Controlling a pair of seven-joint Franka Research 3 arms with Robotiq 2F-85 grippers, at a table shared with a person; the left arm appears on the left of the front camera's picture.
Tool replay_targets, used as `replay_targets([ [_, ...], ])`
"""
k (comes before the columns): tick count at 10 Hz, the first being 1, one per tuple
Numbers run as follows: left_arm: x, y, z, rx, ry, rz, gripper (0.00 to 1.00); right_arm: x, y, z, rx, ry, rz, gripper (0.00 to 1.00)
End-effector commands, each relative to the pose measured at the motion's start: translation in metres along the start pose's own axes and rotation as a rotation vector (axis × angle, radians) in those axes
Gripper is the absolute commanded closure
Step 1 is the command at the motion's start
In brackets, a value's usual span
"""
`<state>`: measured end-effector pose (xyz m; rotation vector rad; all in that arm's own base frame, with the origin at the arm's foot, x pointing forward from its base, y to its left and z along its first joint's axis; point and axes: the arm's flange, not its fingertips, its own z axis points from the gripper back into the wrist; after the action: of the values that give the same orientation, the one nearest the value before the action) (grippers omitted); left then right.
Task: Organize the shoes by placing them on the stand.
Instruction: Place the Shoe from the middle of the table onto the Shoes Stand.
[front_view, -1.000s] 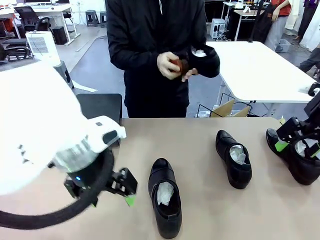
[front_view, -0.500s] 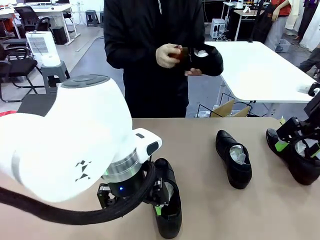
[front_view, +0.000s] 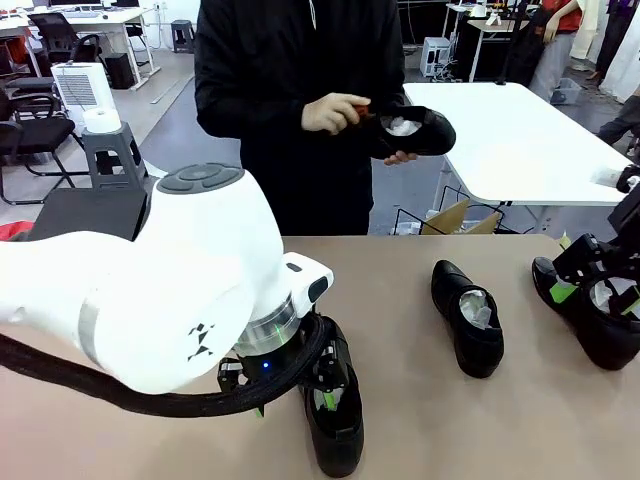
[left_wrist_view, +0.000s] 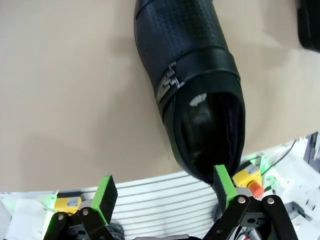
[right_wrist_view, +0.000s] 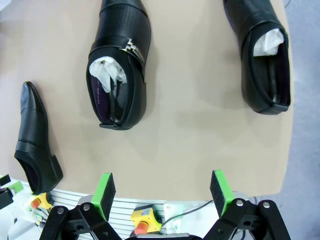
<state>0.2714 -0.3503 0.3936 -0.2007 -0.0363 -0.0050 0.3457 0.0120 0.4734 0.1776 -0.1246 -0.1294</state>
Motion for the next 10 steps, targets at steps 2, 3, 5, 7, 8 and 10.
replay_targets([
  [2, 0.011, -0.016, -0.018, 0.072, -0.022, 0.063, 0.00, 0.000, -0.001, 0.001, -0.003, -0.005, 0.003, 0.00],
  [3, 0.013, -0.019, -0.021, 0.092, -0.029, 0.065, 0.00, 0.000, -0.001, 0.001, -0.003, -0.005, 0.003, 0.00],
  [5, 0.012, -0.030, -0.016, 0.072, -0.034, 0.057, 0.00, 0.000, -0.001, 0.001, -0.003, -0.005, 0.003, 0.00],
  [7, 0.011, -0.047, -0.002, 0.049, -0.061, 0.024, 0.00, 0.000, -0.001, 0.001, -0.003, -0.005, 0.003, 0.00],
  [8, 0.012, -0.055, 0.000, 0.045, -0.062, 0.008, 0.00, 0.000, -0.001, 0.001, -0.003, -0.005, 0.003, 0.00],
  [10, 0.012, -0.081, 0.001, 0.019, -0.055, -0.037, 0.00, 0.000, -0.001, 0.001, -0.003, -0.005, 0.003, 0.00],
])
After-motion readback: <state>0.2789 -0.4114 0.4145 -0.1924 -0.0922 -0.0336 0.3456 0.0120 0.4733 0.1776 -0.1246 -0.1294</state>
